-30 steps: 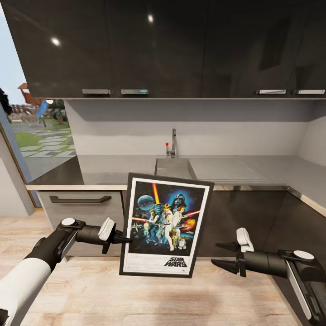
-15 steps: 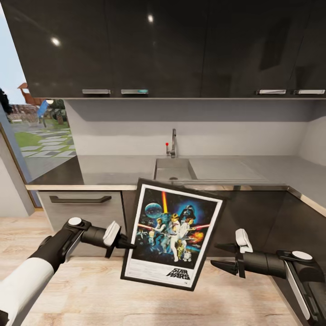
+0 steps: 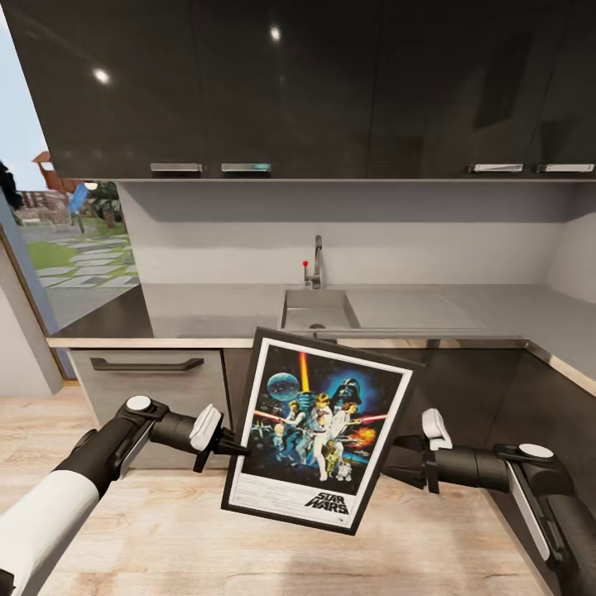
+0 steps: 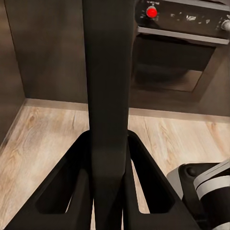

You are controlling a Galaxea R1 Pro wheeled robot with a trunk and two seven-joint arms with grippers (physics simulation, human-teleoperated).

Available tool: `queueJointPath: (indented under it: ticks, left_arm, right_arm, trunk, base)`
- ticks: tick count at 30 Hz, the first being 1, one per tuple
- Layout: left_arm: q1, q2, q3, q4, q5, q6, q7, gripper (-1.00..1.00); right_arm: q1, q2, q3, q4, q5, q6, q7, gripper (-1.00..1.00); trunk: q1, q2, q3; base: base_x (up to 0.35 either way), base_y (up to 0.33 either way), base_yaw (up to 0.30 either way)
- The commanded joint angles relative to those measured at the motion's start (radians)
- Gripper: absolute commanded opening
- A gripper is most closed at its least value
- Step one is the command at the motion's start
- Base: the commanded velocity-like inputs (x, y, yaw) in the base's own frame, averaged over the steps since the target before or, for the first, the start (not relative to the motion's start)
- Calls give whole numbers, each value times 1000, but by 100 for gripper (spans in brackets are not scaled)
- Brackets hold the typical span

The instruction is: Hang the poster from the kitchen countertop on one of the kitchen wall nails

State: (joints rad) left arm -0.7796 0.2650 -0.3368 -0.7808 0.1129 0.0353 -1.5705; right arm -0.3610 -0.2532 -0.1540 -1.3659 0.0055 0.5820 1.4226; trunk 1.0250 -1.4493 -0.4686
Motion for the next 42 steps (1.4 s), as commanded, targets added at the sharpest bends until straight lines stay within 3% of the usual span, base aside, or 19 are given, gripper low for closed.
queueJointPath:
  ticks: [1, 9, 13, 19, 25, 30, 42]
  left_arm:
    - [-1, 2, -5, 0, 8, -2, 0, -100]
    - [-1, 2, -4, -2, 10, -2, 0, -100]
    - [-1, 3, -4, -27, 71, -2, 0, -100]
    - [-1, 4, -3, -64, 98, -1, 0, -100]
    - [-1, 7, -3, -92, 103, 1, 0, -100]
    - [-1, 8, -3, -96, 104, 1, 0, -100]
    - [-1, 17, -4, -97, 104, 2, 0, -100]
  right_arm:
    - [-1, 0, 0, 0, 1, 9, 4, 100]
    - [-2, 0, 3, 5, 1, -5, 4, 100]
    - [-1, 0, 3, 97, -1, -108, 5, 100]
    - [-1, 1, 5, 129, -1, -162, 6, 100]
    - [2, 3, 12, 136, -1, -174, 16, 100]
    - [3, 4, 50, 136, -1, -175, 17, 100]
    - [3, 6, 60, 136, -1, -175, 18, 100]
  trunk:
    - [0, -1, -1]
    - [0, -1, -1]
    - [0, -1, -1]
    - [0, -1, -1]
    - [0, -1, -1]
    - [0, -1, -1]
    - [0, -1, -1]
  base:
    - [0, 0, 0]
    - [0, 0, 0]
    - [0, 0, 0]
    - [0, 0, 0]
    - [0, 0, 0]
    - [0, 0, 0]
    - [0, 0, 0]
